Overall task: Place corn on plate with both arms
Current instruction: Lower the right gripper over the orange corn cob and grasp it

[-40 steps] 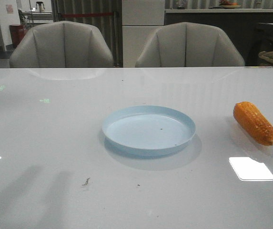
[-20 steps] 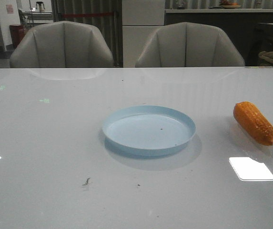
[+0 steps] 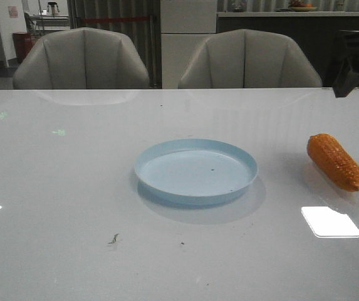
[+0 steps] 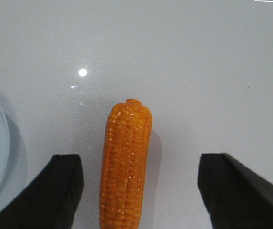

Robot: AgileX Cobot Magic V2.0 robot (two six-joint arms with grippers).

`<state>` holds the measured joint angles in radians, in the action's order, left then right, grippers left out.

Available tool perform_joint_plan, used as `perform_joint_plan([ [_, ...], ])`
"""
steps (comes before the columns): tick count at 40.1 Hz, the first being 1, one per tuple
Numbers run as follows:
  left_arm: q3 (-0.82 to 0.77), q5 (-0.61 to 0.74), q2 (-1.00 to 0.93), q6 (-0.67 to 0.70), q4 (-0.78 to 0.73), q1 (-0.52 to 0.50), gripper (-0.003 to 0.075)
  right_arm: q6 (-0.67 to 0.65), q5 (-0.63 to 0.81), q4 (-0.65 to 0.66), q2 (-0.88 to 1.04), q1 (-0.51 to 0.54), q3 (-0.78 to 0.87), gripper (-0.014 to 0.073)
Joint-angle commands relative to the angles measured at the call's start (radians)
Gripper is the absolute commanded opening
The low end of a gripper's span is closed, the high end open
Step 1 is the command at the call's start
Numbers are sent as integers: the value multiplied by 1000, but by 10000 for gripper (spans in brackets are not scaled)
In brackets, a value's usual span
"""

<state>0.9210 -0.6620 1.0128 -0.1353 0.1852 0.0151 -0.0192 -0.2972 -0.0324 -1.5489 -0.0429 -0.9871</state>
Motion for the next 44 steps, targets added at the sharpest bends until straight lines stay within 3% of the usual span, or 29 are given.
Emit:
perform_joint_plan([
  [1,26,68,-18,3,22,-2,367,11,88,6,-17,-3,-47,605],
  [36,26,80,-18,3,22,-2,367,11,136,7,-256,-31,-59,601],
  [40,26,80,-18,3,22,-2,367,11,138,7,-261,-31,-59,557],
  [44,26,80,-18,3,22,-2,367,11,141,7,-261,-31,-60,445],
])
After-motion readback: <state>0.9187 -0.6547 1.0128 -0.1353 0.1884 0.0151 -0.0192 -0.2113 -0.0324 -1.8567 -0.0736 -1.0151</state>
